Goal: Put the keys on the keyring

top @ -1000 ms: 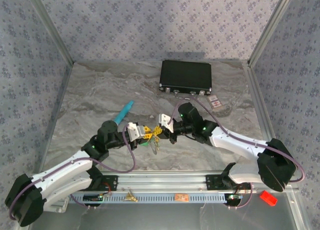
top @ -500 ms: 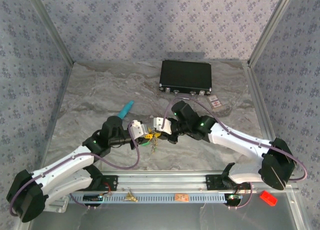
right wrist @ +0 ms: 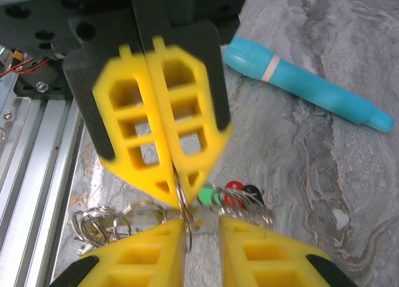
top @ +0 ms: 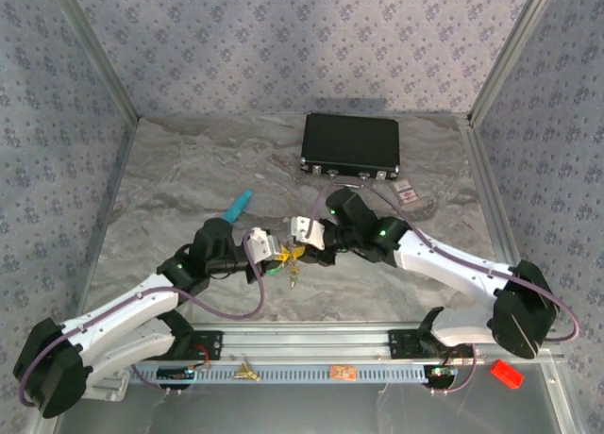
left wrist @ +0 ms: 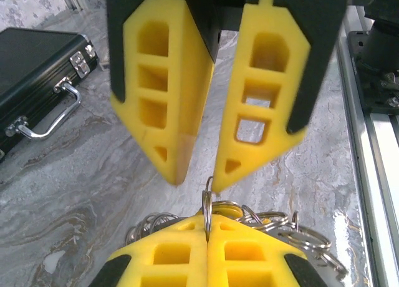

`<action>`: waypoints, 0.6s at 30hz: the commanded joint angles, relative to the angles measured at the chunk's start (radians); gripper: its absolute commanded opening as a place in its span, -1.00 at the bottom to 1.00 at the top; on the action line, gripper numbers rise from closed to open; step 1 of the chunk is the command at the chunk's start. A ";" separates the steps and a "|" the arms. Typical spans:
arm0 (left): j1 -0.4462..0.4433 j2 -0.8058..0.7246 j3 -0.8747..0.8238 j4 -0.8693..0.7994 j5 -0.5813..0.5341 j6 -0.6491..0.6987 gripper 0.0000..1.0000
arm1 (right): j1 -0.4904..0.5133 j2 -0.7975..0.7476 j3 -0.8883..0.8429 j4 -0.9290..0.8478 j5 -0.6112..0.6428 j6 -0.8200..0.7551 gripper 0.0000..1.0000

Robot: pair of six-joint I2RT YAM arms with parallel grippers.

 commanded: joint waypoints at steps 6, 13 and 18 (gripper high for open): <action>-0.007 -0.040 -0.023 0.103 0.039 -0.015 -1.00 | -0.024 -0.020 -0.063 0.107 -0.110 0.110 -0.61; -0.007 -0.044 -0.024 0.108 0.036 -0.015 -1.00 | -0.031 -0.013 -0.063 0.110 -0.139 0.109 -0.72; -0.007 -0.055 -0.036 0.135 0.043 -0.019 -1.00 | -0.032 0.001 -0.062 0.093 -0.117 0.099 -1.00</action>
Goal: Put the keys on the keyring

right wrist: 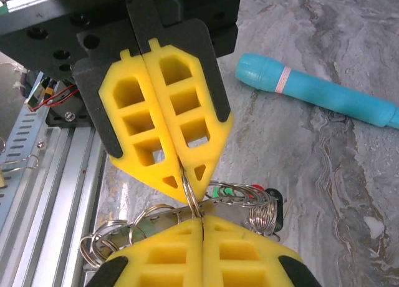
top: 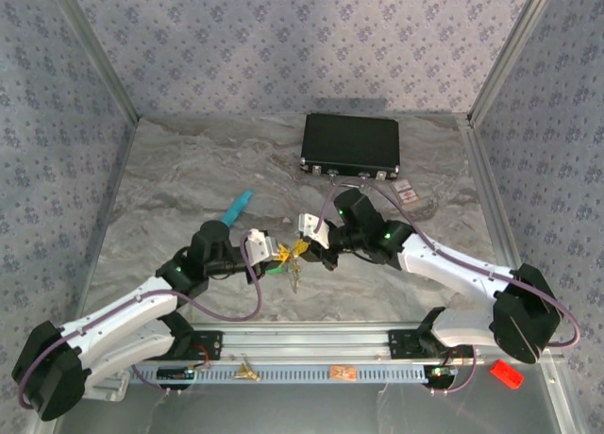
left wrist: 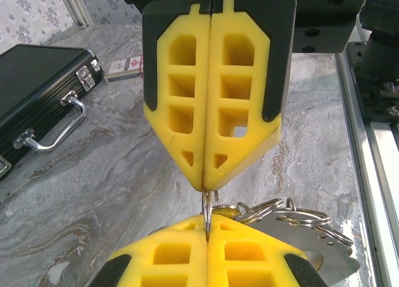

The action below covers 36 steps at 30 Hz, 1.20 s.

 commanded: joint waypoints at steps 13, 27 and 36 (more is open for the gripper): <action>-0.006 -0.071 -0.041 0.145 0.054 -0.023 -1.00 | -0.005 -0.017 -0.043 0.082 0.000 0.027 -0.59; -0.007 -0.054 -0.041 0.170 0.066 -0.031 -1.00 | -0.004 -0.050 -0.084 0.184 -0.090 0.045 -0.53; -0.007 -0.049 -0.044 0.196 0.079 -0.044 -1.00 | -0.002 -0.011 -0.066 0.207 -0.091 0.046 -0.78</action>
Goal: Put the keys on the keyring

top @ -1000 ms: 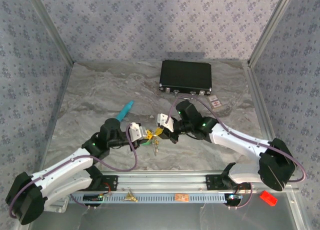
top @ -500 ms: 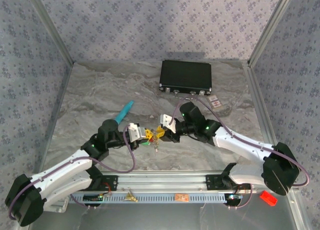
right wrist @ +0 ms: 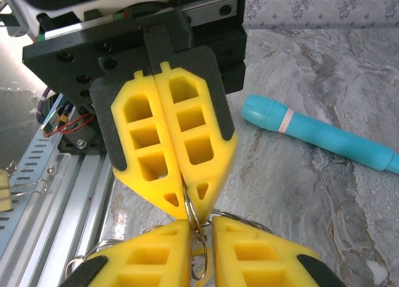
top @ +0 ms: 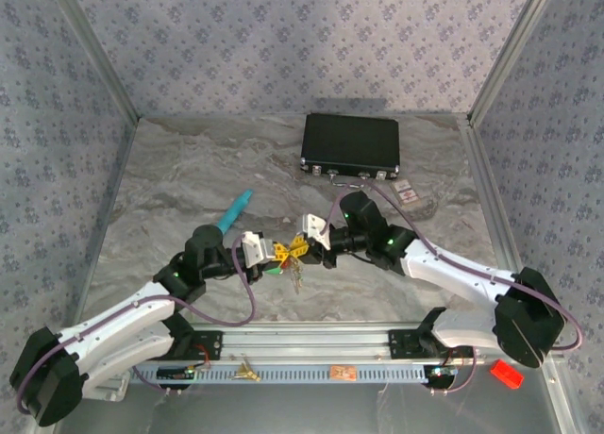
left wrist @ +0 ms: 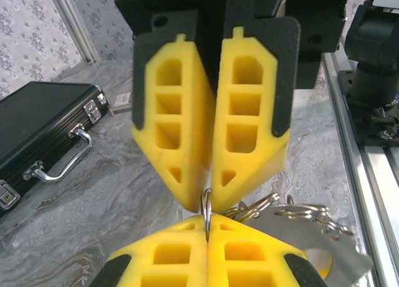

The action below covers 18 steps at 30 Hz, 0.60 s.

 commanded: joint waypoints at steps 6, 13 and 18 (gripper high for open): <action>-0.008 -0.003 0.004 0.071 0.025 -0.025 -0.97 | 0.008 0.019 0.031 -0.022 0.004 -0.016 -1.00; -0.007 0.006 0.041 -0.054 -0.067 -0.006 -0.47 | 0.043 0.039 0.136 -0.283 0.116 -0.170 -1.00; -0.007 0.032 0.071 -0.106 -0.064 0.011 -0.63 | 0.063 0.064 0.203 -0.389 0.152 -0.229 -1.00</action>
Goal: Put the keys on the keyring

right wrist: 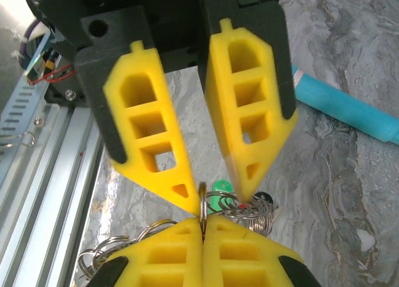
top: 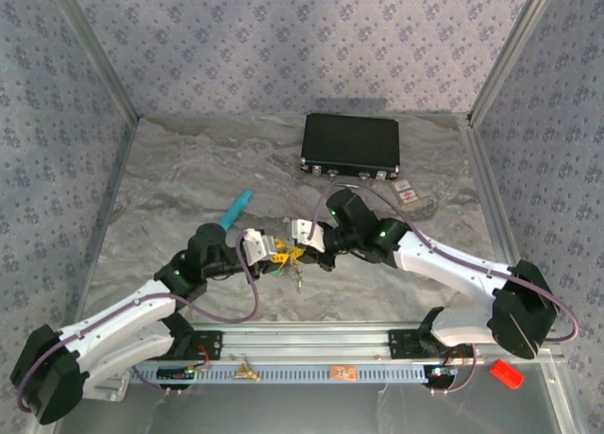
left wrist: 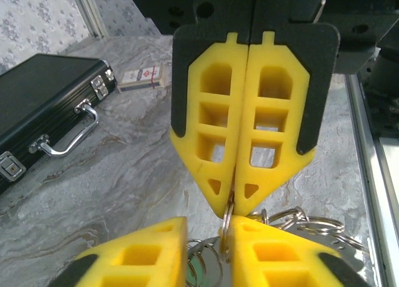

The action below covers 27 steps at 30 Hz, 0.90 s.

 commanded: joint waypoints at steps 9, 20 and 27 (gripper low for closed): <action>-0.007 0.032 0.059 -0.042 0.041 0.027 -1.00 | 0.027 0.015 0.085 -0.093 0.013 -0.053 -1.00; -0.007 -0.016 0.003 0.063 0.043 0.017 -1.00 | -0.031 -0.017 -0.041 0.037 -0.030 0.073 -0.56; -0.008 -0.024 0.002 0.053 0.043 0.022 -1.00 | -0.038 -0.019 -0.052 0.038 -0.037 0.079 -0.72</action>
